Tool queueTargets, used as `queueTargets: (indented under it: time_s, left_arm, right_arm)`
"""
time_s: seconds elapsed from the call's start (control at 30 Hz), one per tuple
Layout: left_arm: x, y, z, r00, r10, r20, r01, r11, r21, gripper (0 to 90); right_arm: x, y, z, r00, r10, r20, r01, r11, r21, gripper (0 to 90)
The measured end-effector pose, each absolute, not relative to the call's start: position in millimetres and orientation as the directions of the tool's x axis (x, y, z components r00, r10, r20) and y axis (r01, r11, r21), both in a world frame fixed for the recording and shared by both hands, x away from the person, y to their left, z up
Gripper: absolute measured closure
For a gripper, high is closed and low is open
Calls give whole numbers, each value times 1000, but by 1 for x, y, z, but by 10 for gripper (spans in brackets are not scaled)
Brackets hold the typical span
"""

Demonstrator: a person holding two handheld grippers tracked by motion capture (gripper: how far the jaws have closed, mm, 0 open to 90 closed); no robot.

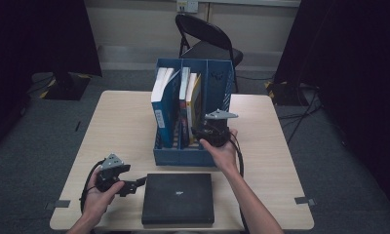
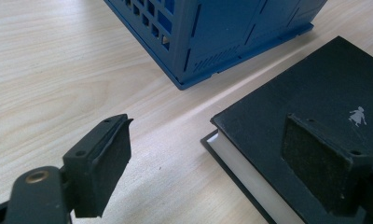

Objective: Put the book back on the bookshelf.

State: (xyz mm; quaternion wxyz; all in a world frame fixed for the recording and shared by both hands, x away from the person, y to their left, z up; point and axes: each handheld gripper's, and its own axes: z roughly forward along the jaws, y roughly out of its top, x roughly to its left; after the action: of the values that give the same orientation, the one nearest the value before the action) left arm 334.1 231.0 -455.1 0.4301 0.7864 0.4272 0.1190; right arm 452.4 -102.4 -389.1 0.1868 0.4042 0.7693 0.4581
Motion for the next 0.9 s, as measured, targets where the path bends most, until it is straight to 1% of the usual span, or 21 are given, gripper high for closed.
queueTargets:
  time_s: [0.1,0.3,0.43,0.57,0.6,0.63,0.67,0.8,0.9]
  left_arm:
    - [335,231,-456,600,774,-204,581,-247,775,160]
    - [337,232,-456,589,782,-206,593,-244,768,159]
    - [336,231,-455,589,781,-206,591,-243,769,166]
    - [336,231,-456,591,782,-200,589,-249,769,169]
    - [336,231,-455,600,774,-203,589,-255,767,183]
    - [336,230,-456,606,770,-200,586,-263,766,223]
    - [336,229,-456,605,773,-189,584,-270,765,242]
    - [335,223,-456,610,772,-178,578,-280,767,236]
    - [335,220,-455,616,764,-190,580,-277,766,236]
  right_arm:
    - [441,-108,-387,-624,776,90,433,248,867,527]
    - [417,-123,-383,-644,758,103,423,240,874,482]
    - [399,-131,-382,-654,752,84,409,258,875,439]
    - [381,-143,-387,-655,752,81,399,252,882,430]
    - [376,-146,-388,-653,753,80,401,253,881,427]
    - [372,-148,-390,-655,752,79,407,262,875,421]
    - [368,-150,-392,-655,751,79,414,270,869,419]
    - [354,-156,-402,-655,752,80,434,287,854,404]
    - [345,-161,-411,-657,748,94,461,299,836,395]
